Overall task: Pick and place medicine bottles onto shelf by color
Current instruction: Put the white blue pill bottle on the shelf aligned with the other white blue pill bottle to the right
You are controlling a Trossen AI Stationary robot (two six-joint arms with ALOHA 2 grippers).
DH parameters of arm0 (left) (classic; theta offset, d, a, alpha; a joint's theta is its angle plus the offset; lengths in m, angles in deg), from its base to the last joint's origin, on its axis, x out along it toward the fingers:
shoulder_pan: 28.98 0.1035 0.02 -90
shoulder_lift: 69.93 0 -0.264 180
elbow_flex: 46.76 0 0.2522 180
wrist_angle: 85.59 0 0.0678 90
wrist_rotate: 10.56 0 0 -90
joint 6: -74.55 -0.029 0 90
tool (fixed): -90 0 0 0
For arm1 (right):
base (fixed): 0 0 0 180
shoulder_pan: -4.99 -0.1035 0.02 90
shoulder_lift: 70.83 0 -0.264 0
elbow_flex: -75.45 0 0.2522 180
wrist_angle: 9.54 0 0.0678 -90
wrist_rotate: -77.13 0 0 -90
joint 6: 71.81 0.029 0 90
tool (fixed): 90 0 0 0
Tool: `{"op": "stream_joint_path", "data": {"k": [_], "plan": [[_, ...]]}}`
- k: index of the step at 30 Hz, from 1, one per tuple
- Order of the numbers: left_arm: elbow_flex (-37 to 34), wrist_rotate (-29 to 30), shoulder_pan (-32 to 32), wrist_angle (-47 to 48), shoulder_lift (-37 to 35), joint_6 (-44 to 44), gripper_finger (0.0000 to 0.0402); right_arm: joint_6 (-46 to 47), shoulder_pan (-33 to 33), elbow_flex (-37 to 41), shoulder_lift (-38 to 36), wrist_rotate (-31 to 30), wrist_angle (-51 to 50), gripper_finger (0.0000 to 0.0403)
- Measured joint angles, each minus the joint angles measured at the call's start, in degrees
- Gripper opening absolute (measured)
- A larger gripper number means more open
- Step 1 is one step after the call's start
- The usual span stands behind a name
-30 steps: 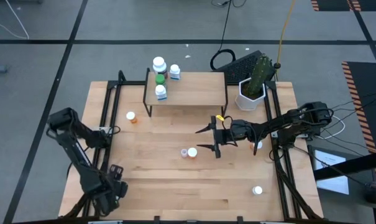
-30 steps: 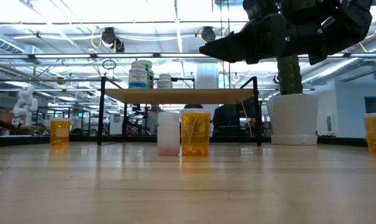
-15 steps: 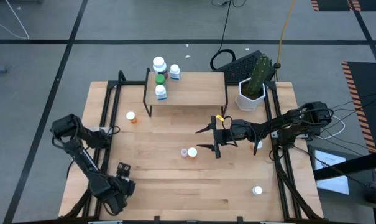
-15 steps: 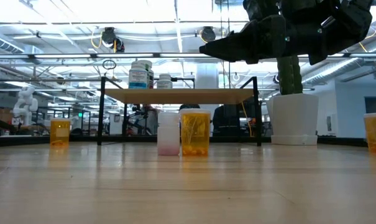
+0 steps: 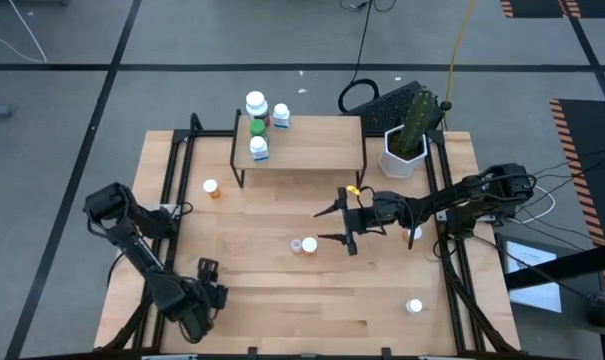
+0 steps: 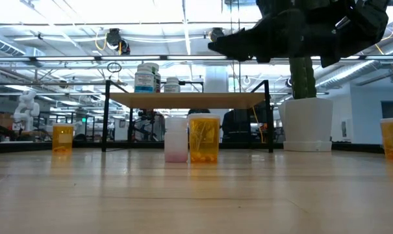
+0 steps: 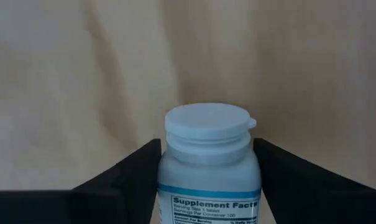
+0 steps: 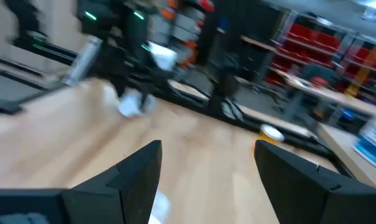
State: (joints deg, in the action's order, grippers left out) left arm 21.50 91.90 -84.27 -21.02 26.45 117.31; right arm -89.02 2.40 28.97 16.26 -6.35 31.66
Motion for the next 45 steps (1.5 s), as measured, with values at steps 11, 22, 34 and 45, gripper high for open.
{"op": "stream_joint_path", "data": {"k": [11,22,34,45], "plan": [[0.02,11.32,17.35,-15.5,-7.54,-21.3,0.0221,-12.76,-3.1,-6.87,8.0,8.54,-1.75,0.0254],[0.04,-16.38,37.75,-38.63,-9.55,-38.25,0.0233,-32.72,-7.82,-15.1,9.14,5.55,-15.52,0.0254],[0.04,-33.24,47.58,-44.83,-9.53,-43.19,0.0238,-24.99,-7.05,-20.82,9.16,5.53,-22.7,0.0254],[0.04,-35.18,48.63,-44.93,-9.53,-44.04,0.0238,-24.03,-6.8,-20.9,9.16,7.36,-23.09,0.0254]]}}
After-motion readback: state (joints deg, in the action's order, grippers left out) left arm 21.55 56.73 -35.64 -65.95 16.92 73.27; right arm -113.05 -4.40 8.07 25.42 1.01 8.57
